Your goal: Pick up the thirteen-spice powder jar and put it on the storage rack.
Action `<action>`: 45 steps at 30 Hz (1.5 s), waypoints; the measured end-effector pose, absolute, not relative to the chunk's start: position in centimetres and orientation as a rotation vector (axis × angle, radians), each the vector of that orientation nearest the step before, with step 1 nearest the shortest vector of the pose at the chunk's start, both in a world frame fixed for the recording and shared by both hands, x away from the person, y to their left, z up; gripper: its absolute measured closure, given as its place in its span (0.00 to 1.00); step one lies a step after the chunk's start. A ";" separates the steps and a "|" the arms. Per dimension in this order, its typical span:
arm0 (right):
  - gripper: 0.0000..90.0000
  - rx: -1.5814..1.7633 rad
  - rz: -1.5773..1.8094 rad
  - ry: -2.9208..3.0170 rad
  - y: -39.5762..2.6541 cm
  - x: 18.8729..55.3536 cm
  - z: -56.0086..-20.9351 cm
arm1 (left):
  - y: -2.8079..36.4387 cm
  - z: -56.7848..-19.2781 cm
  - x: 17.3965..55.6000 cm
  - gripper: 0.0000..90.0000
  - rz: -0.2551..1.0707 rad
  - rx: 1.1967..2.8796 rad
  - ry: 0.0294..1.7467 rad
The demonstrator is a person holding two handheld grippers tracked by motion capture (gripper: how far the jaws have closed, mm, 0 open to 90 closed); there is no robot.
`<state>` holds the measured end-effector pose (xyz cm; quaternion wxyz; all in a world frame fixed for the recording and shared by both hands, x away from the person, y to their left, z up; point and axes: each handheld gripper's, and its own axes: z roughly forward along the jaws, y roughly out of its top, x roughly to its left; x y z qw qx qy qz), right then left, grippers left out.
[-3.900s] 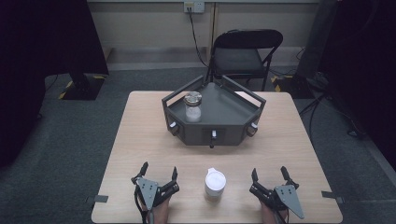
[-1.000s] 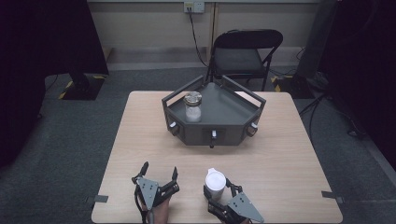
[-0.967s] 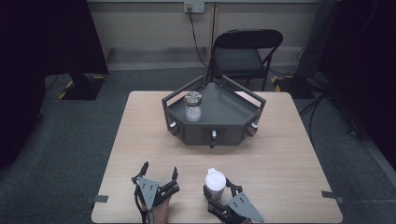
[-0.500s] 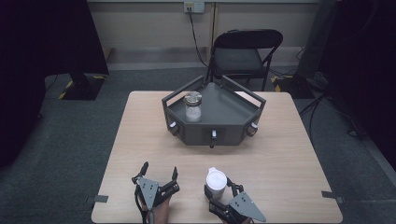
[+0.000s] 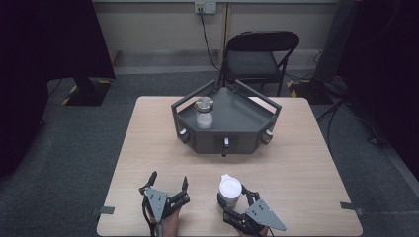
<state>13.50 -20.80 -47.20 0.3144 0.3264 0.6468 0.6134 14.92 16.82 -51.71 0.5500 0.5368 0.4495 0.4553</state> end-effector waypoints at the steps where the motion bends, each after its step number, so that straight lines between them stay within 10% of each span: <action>1: 0.33 0.854 1.616 1.706 -20.8 13.6 -47.1 | 16.8 -51.7 14.9 0.01 1.077 1.271 1.063; 45: 0.33 0.838 1.699 1.661 -23.8 24.3 -36.8 | 16.9 -51.7 14.9 0.01 1.072 1.272 1.061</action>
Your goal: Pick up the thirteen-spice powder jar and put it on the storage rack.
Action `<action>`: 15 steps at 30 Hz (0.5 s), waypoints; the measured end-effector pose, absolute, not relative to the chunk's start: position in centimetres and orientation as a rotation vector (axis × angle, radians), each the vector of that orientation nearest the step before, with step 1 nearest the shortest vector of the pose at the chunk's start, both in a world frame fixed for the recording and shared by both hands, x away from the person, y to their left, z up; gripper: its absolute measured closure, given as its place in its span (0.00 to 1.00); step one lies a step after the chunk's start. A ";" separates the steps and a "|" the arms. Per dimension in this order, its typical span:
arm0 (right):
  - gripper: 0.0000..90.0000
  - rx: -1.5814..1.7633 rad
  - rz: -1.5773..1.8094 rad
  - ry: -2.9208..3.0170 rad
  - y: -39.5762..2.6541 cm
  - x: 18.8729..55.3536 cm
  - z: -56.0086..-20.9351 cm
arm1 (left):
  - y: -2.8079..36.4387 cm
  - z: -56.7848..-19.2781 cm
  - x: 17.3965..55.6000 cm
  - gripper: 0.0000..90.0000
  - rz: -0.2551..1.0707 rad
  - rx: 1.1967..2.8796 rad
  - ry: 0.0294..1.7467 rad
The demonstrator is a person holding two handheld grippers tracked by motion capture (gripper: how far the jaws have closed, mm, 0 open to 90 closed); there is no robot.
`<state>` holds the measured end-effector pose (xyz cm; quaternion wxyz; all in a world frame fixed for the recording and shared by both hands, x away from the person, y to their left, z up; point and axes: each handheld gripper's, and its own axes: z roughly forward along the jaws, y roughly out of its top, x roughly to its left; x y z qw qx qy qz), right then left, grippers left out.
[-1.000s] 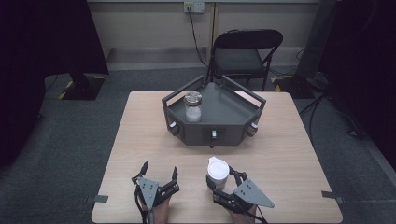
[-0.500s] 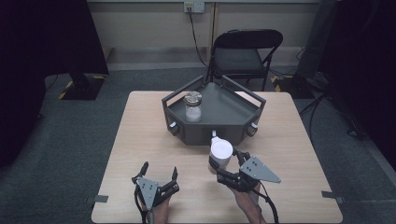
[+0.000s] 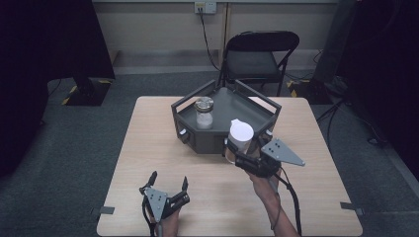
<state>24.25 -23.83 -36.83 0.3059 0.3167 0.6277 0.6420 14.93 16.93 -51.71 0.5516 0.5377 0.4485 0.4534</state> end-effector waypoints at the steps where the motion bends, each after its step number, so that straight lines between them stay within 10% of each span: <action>1: 0.33 0.844 1.699 1.658 -23.9 24.5 -36.7 | 16.9 -51.7 14.9 0.01 1.073 1.272 1.061; 15: 0.33 0.920 1.614 1.594 -21.5 28.8 -33.5 | 16.9 -51.7 14.9 0.01 1.072 1.269 1.061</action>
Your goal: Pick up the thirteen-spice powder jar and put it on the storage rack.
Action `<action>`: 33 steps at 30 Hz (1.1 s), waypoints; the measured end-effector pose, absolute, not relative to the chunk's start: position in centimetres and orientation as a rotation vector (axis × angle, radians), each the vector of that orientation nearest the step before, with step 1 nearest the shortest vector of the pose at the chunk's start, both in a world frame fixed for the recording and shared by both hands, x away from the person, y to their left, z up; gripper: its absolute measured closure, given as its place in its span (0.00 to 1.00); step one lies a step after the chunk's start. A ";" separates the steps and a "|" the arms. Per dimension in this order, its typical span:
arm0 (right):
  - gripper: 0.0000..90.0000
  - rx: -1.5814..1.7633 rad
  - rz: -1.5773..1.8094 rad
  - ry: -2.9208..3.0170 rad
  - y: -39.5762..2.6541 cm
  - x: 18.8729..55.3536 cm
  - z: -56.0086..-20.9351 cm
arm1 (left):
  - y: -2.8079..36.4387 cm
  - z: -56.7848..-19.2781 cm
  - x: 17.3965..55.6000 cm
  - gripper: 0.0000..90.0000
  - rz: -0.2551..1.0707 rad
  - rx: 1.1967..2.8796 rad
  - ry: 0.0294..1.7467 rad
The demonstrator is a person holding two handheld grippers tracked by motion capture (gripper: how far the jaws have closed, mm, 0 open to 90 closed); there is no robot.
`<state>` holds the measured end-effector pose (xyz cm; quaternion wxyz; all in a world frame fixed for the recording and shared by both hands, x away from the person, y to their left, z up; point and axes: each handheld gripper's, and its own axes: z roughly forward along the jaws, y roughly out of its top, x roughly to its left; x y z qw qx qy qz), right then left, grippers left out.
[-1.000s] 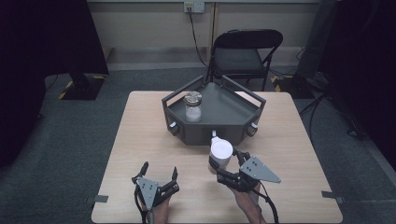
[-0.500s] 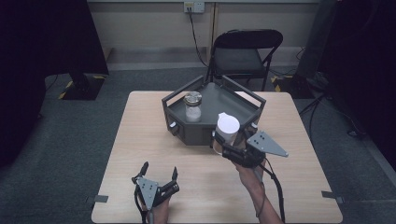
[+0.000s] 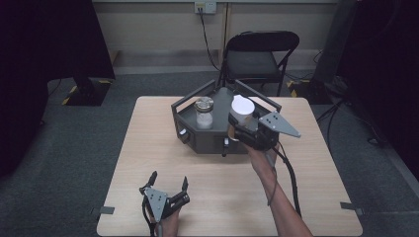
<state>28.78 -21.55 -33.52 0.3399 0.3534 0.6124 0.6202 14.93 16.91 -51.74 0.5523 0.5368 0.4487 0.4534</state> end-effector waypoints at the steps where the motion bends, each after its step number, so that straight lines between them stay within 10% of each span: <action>1: 0.33 0.933 1.600 1.589 -21.2 29.2 -33.3 | 16.9 -51.7 14.9 0.01 1.072 1.270 1.061; 33: 0.33 1.103 1.384 1.538 -17.0 33.4 -35.6 | 16.9 -51.7 14.9 0.01 1.073 1.272 1.061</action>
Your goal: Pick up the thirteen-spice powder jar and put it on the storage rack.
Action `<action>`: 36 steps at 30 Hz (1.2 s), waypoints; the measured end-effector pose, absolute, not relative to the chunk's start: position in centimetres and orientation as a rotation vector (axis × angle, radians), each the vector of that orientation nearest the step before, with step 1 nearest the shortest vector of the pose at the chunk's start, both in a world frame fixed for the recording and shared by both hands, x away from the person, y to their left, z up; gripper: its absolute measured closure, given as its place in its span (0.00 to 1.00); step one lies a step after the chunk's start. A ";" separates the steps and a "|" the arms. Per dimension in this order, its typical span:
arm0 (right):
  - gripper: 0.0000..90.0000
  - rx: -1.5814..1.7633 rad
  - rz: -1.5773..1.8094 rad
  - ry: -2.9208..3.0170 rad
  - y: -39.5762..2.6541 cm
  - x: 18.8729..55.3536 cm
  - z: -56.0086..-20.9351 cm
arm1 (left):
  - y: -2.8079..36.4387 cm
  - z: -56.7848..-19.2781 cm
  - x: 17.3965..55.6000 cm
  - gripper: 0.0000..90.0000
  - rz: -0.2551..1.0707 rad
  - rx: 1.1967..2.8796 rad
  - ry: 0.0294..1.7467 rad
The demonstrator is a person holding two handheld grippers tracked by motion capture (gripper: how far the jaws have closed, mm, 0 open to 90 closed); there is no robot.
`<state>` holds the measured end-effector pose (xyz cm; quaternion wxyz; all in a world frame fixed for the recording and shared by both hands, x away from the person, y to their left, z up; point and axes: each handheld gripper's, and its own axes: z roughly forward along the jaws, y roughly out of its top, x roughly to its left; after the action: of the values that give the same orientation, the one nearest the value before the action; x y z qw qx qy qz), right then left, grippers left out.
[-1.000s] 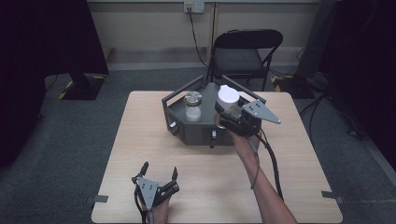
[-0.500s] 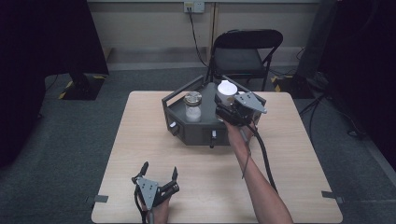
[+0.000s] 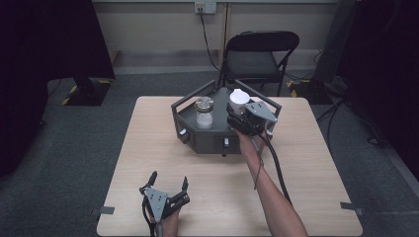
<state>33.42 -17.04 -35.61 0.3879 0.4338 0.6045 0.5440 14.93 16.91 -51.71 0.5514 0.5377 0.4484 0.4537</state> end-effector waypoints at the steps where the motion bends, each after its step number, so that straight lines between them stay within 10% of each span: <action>1: 0.33 1.112 1.390 1.531 -17.1 33.4 -35.7 | 16.9 -51.7 14.9 0.01 1.073 1.272 1.061; 36: 0.26 1.131 1.399 1.527 -17.1 33.3 -35.8 | 16.9 -51.7 14.9 0.01 1.071 1.271 1.060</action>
<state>33.27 -17.09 -35.80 0.3813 0.4431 0.5982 0.5481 14.93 16.95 -51.73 0.5523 0.5373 0.4483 0.4531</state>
